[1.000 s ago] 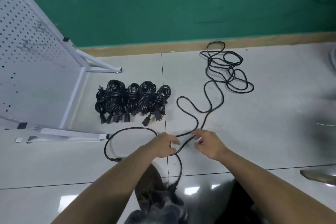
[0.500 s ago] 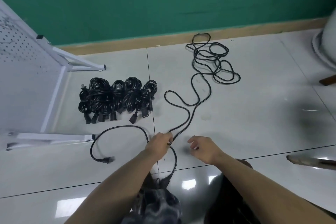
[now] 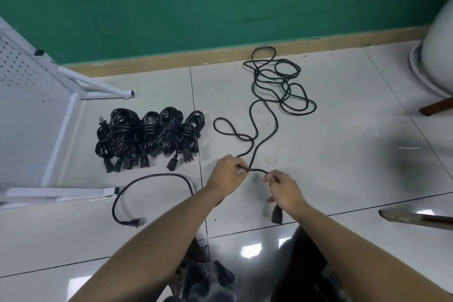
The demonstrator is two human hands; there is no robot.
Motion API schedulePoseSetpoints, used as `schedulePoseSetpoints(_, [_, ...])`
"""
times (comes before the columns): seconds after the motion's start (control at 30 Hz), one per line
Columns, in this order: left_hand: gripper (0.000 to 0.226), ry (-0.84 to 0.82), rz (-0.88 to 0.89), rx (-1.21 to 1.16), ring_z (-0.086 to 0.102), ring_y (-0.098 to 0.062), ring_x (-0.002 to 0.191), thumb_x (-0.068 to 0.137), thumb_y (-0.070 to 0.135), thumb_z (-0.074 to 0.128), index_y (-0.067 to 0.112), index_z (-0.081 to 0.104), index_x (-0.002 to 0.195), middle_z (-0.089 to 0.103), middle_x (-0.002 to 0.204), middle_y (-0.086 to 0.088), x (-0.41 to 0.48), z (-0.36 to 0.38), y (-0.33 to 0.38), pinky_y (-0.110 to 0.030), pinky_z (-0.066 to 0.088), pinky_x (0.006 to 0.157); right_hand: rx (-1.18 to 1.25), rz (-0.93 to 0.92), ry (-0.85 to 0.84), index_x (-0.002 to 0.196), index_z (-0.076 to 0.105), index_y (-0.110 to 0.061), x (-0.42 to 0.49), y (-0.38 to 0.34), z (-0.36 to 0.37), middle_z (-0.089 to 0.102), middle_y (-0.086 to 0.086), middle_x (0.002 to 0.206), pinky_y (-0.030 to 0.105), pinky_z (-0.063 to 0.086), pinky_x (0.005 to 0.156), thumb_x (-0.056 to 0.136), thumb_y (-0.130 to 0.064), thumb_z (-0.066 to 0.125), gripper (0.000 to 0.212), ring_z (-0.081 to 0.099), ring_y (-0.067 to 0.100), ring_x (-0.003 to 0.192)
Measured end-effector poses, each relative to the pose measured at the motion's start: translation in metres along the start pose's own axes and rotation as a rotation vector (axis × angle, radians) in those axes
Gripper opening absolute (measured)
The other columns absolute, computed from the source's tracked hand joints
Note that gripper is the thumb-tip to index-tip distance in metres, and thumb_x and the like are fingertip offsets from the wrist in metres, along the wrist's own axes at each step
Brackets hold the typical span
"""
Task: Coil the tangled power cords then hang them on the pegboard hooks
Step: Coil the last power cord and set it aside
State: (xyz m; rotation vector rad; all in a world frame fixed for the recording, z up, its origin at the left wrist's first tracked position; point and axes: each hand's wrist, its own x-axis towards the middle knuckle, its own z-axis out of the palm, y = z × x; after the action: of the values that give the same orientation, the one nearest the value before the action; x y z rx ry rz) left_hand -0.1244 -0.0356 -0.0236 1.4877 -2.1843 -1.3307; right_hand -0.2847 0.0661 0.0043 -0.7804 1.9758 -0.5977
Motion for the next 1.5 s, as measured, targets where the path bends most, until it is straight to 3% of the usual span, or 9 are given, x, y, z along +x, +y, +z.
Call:
schedulePoseSetpoints(0.17, [0.012, 0.059, 0.274, 0.362, 0.048, -0.021, 0.124, 0.097, 0.018, 0.069, 0.021, 0.078, 0.105, 0.051, 0.142, 0.0, 0.018, -0.047, 0.019, -0.038, 0.045, 0.1, 0.064, -0.074, -0.03, 0.08, 0.073, -0.021, 0.001, -0.044, -0.042, 0.052, -0.012, 0.064, 0.023, 0.035, 0.054, 0.101, -0.017, 0.053, 0.029, 0.042, 0.01, 0.052])
schedulePoseSetpoints(0.33, [0.014, 0.043, 0.279, 0.16, 0.07, -0.019, 0.095, 0.096, 0.013, 0.069, 0.013, 0.079, 0.105, 0.078, 0.1, -0.003, 0.03, -0.108, 0.095, -0.028, 0.052, 0.09, -0.113, -0.233, -0.017, 0.104, 0.069, -0.024, -0.014, -0.108, -0.112, 0.058, 0.001, 0.076, 0.026, 0.044, 0.056, 0.103, -0.021, 0.055, 0.014, 0.047, 0.016, 0.06])
schedulePoseSetpoints(0.47, [0.004, 0.076, 0.352, -0.017, 0.074, -0.018, 0.076, 0.093, 0.014, 0.075, 0.012, 0.079, 0.093, 0.077, 0.082, -0.004, 0.022, -0.157, 0.181, -0.033, 0.06, 0.082, -0.422, -0.446, 0.058, 0.138, 0.058, -0.023, -0.039, -0.153, -0.166, 0.063, -0.002, 0.103, 0.018, 0.044, 0.069, 0.104, -0.024, 0.055, 0.034, 0.056, 0.017, 0.086])
schedulePoseSetpoints(0.73, [0.007, 0.064, 0.564, -0.385, 0.071, -0.017, 0.076, 0.092, 0.011, 0.076, 0.006, 0.079, 0.096, 0.077, 0.084, -0.009, -0.044, -0.227, 0.339, -0.033, 0.061, 0.081, -0.461, -0.663, 0.198, 0.155, 0.026, -0.035, -0.137, -0.22, -0.228, 0.062, -0.007, 0.116, 0.031, 0.037, 0.083, 0.098, -0.056, 0.059, 0.07, 0.055, 0.005, 0.085])
schedulePoseSetpoints(0.87, [0.007, 0.072, 0.649, -0.532, 0.069, -0.013, 0.07, 0.094, 0.004, 0.071, 0.001, 0.076, 0.099, 0.075, 0.078, -0.007, -0.085, -0.238, 0.39, -0.024, 0.061, 0.075, -0.34, -0.8, 0.347, 0.141, 0.05, -0.022, -0.167, -0.238, -0.239, 0.061, -0.001, 0.117, 0.031, 0.042, 0.094, 0.098, -0.047, 0.063, 0.051, 0.057, 0.012, 0.103])
schedulePoseSetpoints(0.97, [0.009, 0.085, 0.68, -0.572, 0.069, -0.013, 0.07, 0.095, 0.003, 0.069, 0.0, 0.075, 0.101, 0.074, 0.08, -0.012, -0.101, -0.246, 0.41, -0.024, 0.062, 0.074, -0.279, -0.891, 0.41, 0.099, 0.059, -0.018, -0.183, -0.25, -0.243, 0.06, -0.001, 0.092, 0.031, 0.039, 0.079, 0.104, -0.034, 0.058, 0.016, 0.054, 0.012, 0.084])
schedulePoseSetpoints(1.1, [0.005, 0.21, 0.636, -0.552, 0.067, -0.014, 0.069, 0.093, 0.008, 0.074, 0.009, 0.079, 0.094, 0.075, 0.079, -0.008, -0.092, -0.246, 0.409, -0.022, 0.06, 0.068, -0.231, -0.911, 0.385, 0.074, 0.049, -0.022, -0.192, -0.256, -0.237, 0.058, -0.003, 0.067, 0.034, 0.042, 0.068, 0.108, -0.034, 0.049, 0.036, 0.05, 0.014, 0.064])
schedulePoseSetpoints(1.3, [0.008, 0.273, 0.513, -0.553, 0.07, -0.012, 0.067, 0.092, 0.013, 0.077, 0.012, 0.081, 0.098, 0.078, 0.084, -0.002, -0.064, -0.221, 0.377, -0.025, 0.06, 0.069, -0.21, -0.841, 0.213, 0.09, 0.061, -0.024, -0.163, -0.24, -0.228, 0.059, -0.006, 0.062, 0.027, 0.044, 0.065, 0.109, -0.027, 0.046, 0.024, 0.052, 0.004, 0.06])
schedulePoseSetpoints(1.5, [0.023, 0.095, 0.367, -0.507, 0.075, -0.018, 0.097, 0.103, 0.022, 0.062, 0.019, 0.07, 0.124, 0.078, 0.108, -0.005, -0.053, -0.182, 0.348, -0.033, 0.059, 0.084, 0.308, -0.723, 0.058, 0.102, 0.061, -0.01, -0.148, -0.245, -0.233, 0.038, -0.009, 0.06, 0.027, 0.035, 0.051, 0.11, -0.016, 0.045, 0.019, 0.035, 0.011, 0.051])
